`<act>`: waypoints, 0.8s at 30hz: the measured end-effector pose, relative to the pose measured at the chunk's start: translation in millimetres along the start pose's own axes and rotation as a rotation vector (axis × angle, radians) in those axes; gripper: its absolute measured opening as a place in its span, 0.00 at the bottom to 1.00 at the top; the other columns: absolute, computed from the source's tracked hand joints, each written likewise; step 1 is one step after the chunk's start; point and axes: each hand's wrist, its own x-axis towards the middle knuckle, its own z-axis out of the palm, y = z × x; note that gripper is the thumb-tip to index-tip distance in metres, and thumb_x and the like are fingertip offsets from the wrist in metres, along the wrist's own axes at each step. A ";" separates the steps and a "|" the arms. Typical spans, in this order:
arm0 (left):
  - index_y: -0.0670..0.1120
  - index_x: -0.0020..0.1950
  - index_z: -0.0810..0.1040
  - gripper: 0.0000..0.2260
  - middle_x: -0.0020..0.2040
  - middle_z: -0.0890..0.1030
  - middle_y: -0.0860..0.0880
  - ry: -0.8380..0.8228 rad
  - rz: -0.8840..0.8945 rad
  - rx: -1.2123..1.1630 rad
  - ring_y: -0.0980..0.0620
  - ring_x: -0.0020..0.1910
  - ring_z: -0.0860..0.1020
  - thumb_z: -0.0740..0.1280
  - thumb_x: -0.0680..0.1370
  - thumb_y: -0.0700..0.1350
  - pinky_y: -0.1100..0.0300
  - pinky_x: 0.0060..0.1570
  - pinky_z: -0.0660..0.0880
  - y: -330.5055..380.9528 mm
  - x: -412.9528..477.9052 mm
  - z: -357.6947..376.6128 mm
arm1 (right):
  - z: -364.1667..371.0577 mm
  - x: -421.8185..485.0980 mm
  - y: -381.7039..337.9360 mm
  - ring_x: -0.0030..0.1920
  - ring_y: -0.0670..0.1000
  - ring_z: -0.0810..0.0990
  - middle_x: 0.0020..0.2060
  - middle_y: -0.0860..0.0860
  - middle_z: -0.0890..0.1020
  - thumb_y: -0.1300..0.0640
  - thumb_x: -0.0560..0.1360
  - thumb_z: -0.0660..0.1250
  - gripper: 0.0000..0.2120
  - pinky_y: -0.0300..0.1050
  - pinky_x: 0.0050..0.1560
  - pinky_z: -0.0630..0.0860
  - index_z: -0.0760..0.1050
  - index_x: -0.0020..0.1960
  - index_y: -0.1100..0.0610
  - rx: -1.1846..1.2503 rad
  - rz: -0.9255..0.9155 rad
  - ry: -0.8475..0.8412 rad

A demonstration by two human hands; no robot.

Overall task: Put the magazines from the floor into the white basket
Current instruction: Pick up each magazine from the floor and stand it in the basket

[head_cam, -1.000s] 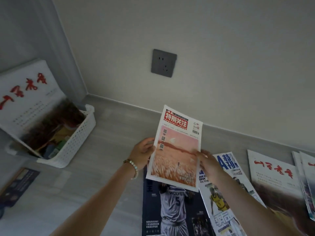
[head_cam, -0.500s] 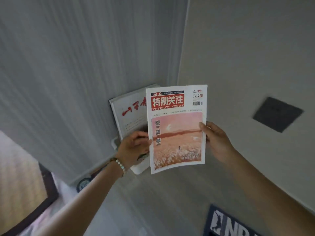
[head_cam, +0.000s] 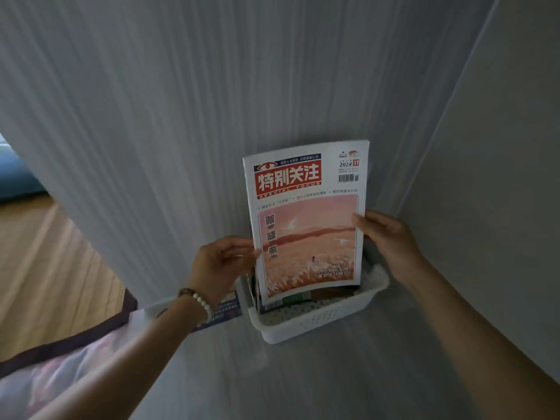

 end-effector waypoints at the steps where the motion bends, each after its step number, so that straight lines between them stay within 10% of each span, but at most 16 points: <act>1: 0.48 0.40 0.82 0.05 0.37 0.85 0.55 0.022 0.021 0.058 0.55 0.39 0.84 0.72 0.69 0.38 0.64 0.41 0.81 -7.4 -0.3 -0.4 | 0.3 3.4 7.6 0.43 0.48 0.86 0.42 0.48 0.87 0.50 0.69 0.72 0.08 0.39 0.43 0.81 0.83 0.47 0.50 -0.022 -0.006 -0.012; 11: 0.58 0.36 0.81 0.10 0.31 0.81 0.69 0.087 0.038 0.269 0.68 0.33 0.79 0.73 0.67 0.42 0.79 0.31 0.71 -43.2 -10.9 11.6 | 0.2 6.0 50.2 0.37 0.40 0.83 0.41 0.49 0.84 0.58 0.71 0.71 0.09 0.28 0.39 0.77 0.81 0.51 0.58 -0.177 -0.117 0.015; 18: 0.58 0.36 0.81 0.08 0.36 0.83 0.61 0.164 0.036 0.249 0.58 0.36 0.81 0.74 0.67 0.44 0.70 0.35 0.76 -38.1 -11.0 10.1 | 3.7 -1.2 47.0 0.43 0.42 0.80 0.47 0.50 0.82 0.58 0.72 0.71 0.15 0.24 0.40 0.74 0.79 0.57 0.60 -0.257 -0.109 0.079; 24: 0.56 0.37 0.77 0.06 0.38 0.81 0.58 0.201 0.123 0.207 0.61 0.34 0.78 0.73 0.68 0.47 0.73 0.30 0.75 -5.8 -25.0 18.2 | -10.5 -46.2 28.9 0.55 0.46 0.79 0.55 0.48 0.81 0.57 0.72 0.72 0.18 0.36 0.58 0.73 0.76 0.60 0.55 -0.159 -0.034 0.200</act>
